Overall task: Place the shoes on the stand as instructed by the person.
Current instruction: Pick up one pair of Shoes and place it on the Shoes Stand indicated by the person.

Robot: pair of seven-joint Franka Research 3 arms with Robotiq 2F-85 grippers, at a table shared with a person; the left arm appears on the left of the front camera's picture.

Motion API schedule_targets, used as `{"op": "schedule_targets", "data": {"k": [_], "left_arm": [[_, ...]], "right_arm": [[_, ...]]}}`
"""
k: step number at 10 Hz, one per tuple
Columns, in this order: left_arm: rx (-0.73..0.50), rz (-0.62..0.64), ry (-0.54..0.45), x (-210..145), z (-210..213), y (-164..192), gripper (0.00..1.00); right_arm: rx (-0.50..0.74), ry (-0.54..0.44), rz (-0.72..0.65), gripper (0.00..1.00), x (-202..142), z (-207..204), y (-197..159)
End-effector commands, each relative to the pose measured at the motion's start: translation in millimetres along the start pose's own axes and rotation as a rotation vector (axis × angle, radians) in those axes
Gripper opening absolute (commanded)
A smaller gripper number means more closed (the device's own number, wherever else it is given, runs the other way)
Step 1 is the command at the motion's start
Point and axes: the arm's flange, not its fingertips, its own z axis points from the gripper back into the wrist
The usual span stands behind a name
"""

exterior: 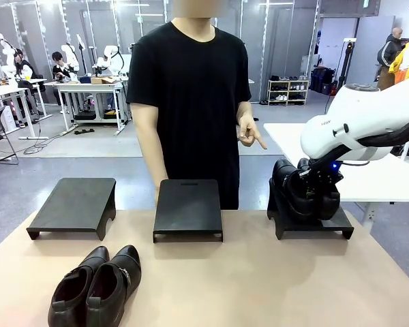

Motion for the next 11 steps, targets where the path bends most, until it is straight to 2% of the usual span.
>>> {"op": "schedule_targets", "data": {"k": [1, 5, 9, 10, 11], "left_arm": [[-0.010, -0.017, -0.002, 0, 1, 0, 1.00], [-0.010, -0.017, -0.002, 0, 1, 0, 1.00], [-0.010, -0.017, -0.002, 0, 1, 0, 1.00], [-0.010, -0.017, -0.002, 0, 1, 0, 1.00], [-0.010, -0.017, -0.002, 0, 1, 0, 1.00]], "right_arm": [[-0.006, -0.030, -0.030, 0.09, 10, -3, -2], [0.021, 0.011, -0.038, 0.09, 6, -24, -3], [0.018, -0.001, -0.059, 0.09, 7, -23, -8], [0.019, -0.002, -0.056, 0.24, 7, -22, -7], [0.015, -0.002, -0.054, 0.52, 6, -21, -6]]}}
